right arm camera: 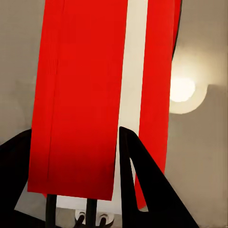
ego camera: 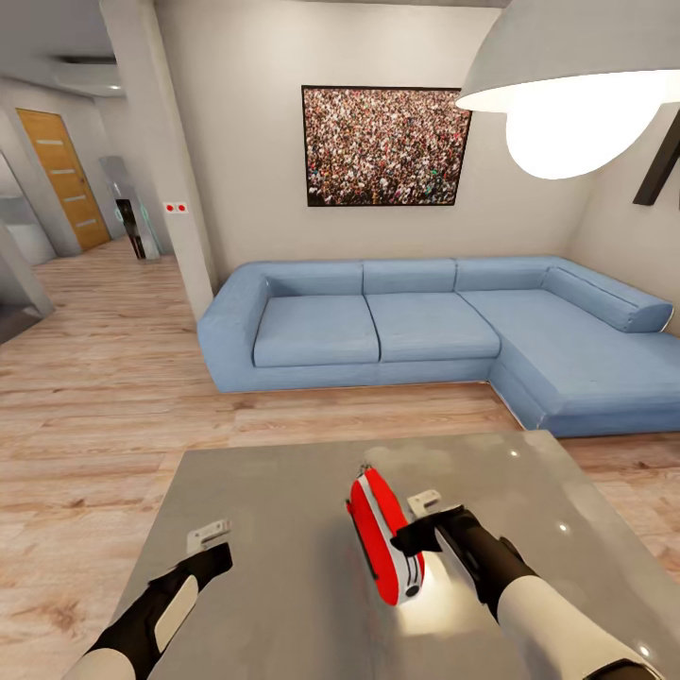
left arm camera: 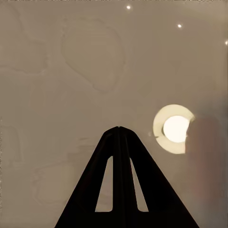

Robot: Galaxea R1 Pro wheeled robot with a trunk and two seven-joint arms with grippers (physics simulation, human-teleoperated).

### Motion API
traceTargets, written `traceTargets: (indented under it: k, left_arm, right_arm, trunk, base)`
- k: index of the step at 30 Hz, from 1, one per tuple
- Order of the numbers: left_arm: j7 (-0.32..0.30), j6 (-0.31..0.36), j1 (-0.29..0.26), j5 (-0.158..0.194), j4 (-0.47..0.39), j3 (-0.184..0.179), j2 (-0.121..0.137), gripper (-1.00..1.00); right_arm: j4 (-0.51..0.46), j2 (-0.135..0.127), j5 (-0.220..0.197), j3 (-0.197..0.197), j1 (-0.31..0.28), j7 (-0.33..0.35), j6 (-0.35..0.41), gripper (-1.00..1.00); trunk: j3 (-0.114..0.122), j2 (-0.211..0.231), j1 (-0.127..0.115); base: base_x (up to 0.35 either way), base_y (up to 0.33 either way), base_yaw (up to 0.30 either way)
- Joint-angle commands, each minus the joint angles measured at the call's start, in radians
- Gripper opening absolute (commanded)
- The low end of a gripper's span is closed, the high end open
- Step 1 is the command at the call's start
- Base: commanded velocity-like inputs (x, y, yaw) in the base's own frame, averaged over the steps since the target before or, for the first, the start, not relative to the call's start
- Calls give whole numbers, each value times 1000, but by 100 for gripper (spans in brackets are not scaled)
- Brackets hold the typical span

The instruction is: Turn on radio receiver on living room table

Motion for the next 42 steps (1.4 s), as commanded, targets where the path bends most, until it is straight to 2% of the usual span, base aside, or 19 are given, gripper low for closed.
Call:
traceTargets:
  k: [1,11,15,19,37,42]
  left_arm:
    - [-1,0,0,1,0,1,0,-100]
    - [0,1,0,3,-2,3,0,-100]
    - [2,1,0,3,-2,3,0,-100]
    - [3,1,0,3,-2,3,0,-100]
    - [6,2,0,0,-2,2,-5,-100]
    - [6,2,0,0,-2,1,-6,-100]
  right_arm:
    - [7,0,-7,-1,0,0,0,-100]
    - [91,0,-8,0,0,4,0,-100]
    - [105,0,-24,0,0,60,0,-100]
    - [130,0,-38,0,0,80,-1,-100]
    - [199,1,-41,1,0,71,-12,-100]
    - [200,1,-41,1,0,71,-12,-100]
  trunk:
    - [0,0,0]
    - [0,0,0]
    - [0,0,0]
    - [0,0,0]
    - [0,0,0]
    - [-16,-35,19]
  base:
    - [0,0,0]
    - [0,0,0]
    - [0,0,0]
    - [0,0,0]
    - [0,0,0]
    - [0,0,0]
